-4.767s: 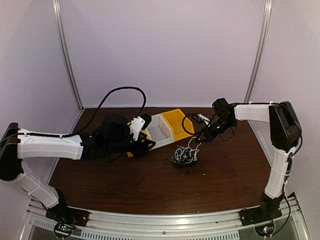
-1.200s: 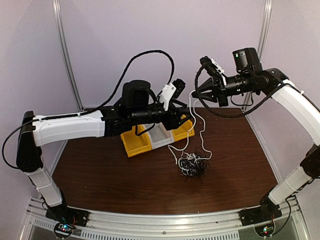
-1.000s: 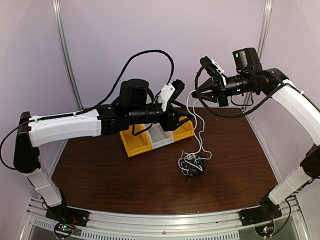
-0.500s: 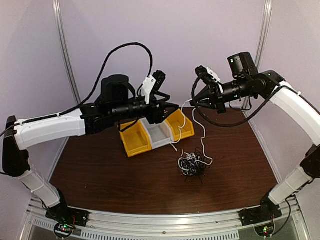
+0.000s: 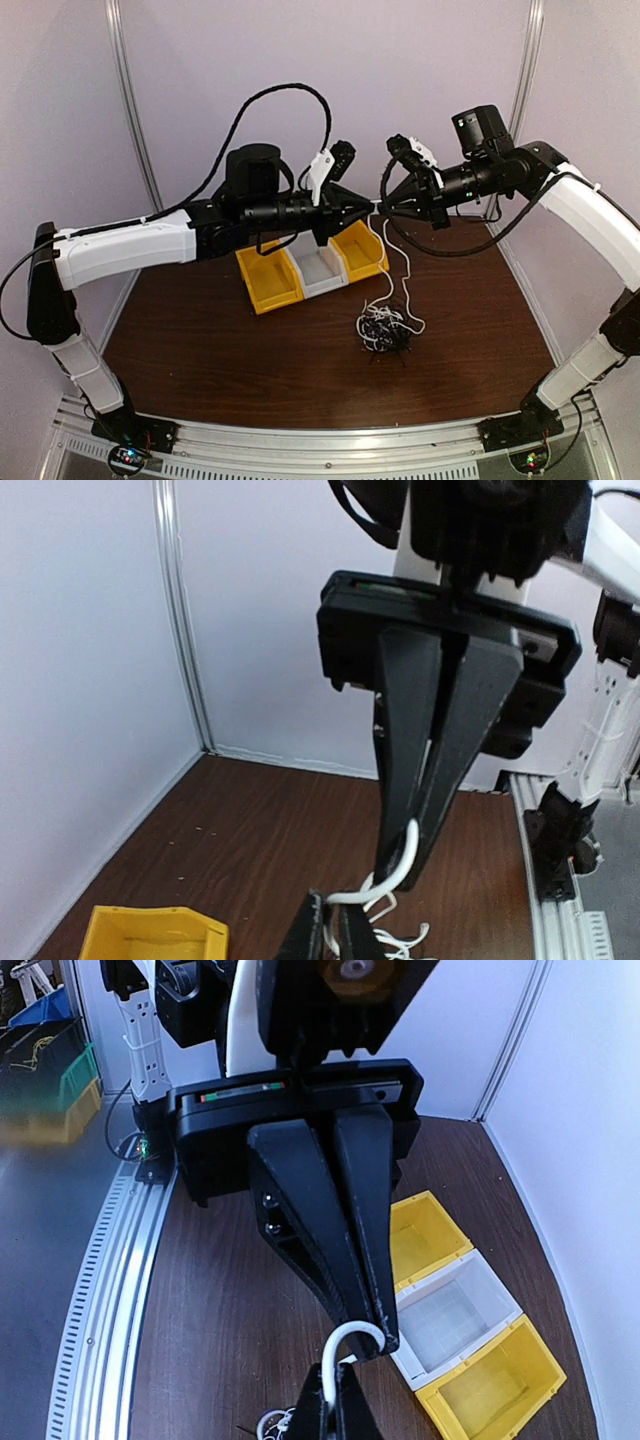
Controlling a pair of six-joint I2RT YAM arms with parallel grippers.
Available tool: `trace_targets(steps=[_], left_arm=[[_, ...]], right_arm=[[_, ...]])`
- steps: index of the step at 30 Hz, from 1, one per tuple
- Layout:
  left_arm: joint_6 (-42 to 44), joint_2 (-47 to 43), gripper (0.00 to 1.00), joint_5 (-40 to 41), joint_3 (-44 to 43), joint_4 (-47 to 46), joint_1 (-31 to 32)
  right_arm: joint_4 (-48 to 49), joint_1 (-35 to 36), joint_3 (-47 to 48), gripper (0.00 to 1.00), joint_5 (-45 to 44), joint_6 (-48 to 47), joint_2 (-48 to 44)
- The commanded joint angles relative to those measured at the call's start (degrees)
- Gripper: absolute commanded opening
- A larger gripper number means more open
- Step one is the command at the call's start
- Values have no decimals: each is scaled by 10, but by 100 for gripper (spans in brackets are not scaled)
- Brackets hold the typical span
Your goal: Untangle the cables
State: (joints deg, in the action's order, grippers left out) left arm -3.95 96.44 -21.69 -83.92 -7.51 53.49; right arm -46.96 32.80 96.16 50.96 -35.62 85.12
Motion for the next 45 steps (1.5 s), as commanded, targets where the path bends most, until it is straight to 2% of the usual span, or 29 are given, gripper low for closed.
trace_targets(steps=[1,2,5,9,12,16,21,28,40,45], left_arm=[[19,1,0,-2,-34,-17,0],[22,1,0,5,-40,-17,-2],[27,13,0,13,-87,-9,-16],[25,40,0,22,-183,8,-34],[19,61,0,29,-262,17,-44],[17,90,0,47,-365,47,-52],[23,91,0,124,-419,97,-62],[28,43,0,228,-362,142,-84],[52,-42,0,330,-165,133,-96],[51,-69,0,340,-110,121,-117]], right_arm=[[3,4,8,7,-6,16,0],[2,2,8,17,-10,21,-2],[1,-27,-1,37,-4,34,-17],[50,-132,-70,52,74,81,-66],[107,-181,-162,57,97,107,-109],[160,-192,-273,59,99,117,-134],[214,-197,-354,58,96,107,-133],[249,-201,-418,58,88,93,-102],[268,-201,-455,58,42,75,-115],[268,-202,-456,58,40,73,-111]])
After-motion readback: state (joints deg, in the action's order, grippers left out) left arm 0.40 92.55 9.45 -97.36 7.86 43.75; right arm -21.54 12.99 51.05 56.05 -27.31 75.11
